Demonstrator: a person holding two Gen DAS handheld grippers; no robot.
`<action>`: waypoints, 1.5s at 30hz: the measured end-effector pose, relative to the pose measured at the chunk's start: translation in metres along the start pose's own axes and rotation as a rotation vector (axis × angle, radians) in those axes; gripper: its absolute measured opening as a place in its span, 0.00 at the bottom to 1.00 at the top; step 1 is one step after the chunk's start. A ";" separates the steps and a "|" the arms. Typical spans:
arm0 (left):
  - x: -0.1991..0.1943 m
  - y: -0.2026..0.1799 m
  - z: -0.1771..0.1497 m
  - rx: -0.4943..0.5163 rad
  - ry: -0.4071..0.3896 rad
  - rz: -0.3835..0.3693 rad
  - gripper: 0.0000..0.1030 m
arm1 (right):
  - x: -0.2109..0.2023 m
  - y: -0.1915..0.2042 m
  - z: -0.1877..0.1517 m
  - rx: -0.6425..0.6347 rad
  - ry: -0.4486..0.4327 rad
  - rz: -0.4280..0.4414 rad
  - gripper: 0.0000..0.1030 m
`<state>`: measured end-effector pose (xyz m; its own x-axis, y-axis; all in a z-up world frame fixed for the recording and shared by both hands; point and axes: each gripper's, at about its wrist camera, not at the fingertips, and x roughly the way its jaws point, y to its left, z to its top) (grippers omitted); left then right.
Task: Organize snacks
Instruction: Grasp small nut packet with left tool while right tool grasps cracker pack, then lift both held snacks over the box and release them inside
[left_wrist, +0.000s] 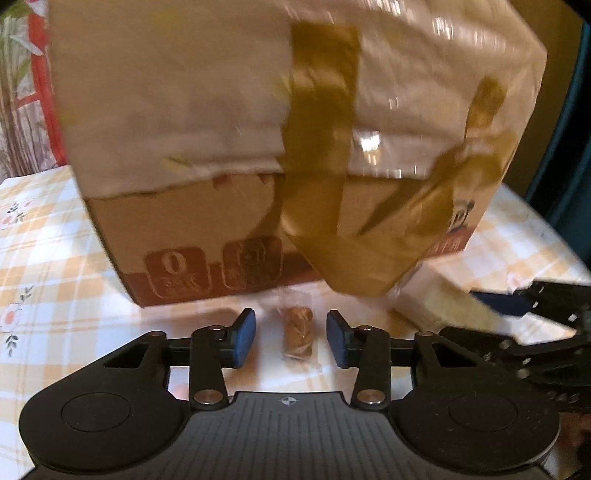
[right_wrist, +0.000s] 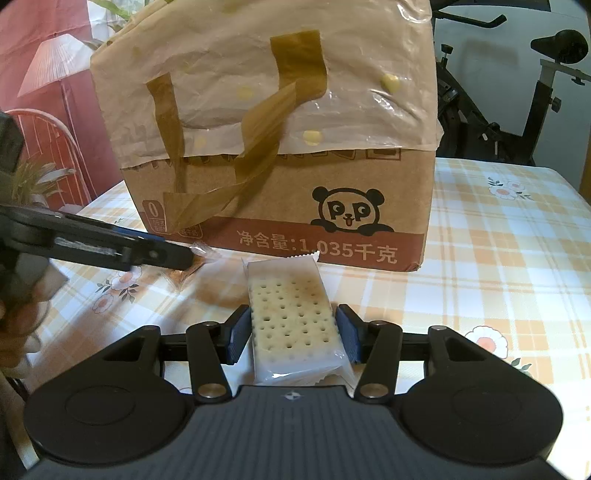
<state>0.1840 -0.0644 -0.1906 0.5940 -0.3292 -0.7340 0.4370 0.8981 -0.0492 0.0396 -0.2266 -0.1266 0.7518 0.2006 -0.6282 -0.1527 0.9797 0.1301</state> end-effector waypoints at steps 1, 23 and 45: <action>0.001 -0.005 -0.002 0.027 -0.011 0.031 0.33 | 0.000 0.000 0.000 0.001 0.000 0.000 0.52; -0.046 0.004 -0.045 -0.140 -0.030 0.029 0.21 | 0.004 0.002 0.001 -0.006 0.005 -0.001 0.52; -0.149 0.002 0.007 -0.082 -0.361 -0.050 0.21 | -0.111 -0.013 0.029 0.028 -0.152 0.039 0.48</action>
<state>0.1013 -0.0154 -0.0769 0.7794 -0.4421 -0.4439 0.4248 0.8937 -0.1441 -0.0234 -0.2614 -0.0364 0.8344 0.2334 -0.4993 -0.1672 0.9704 0.1742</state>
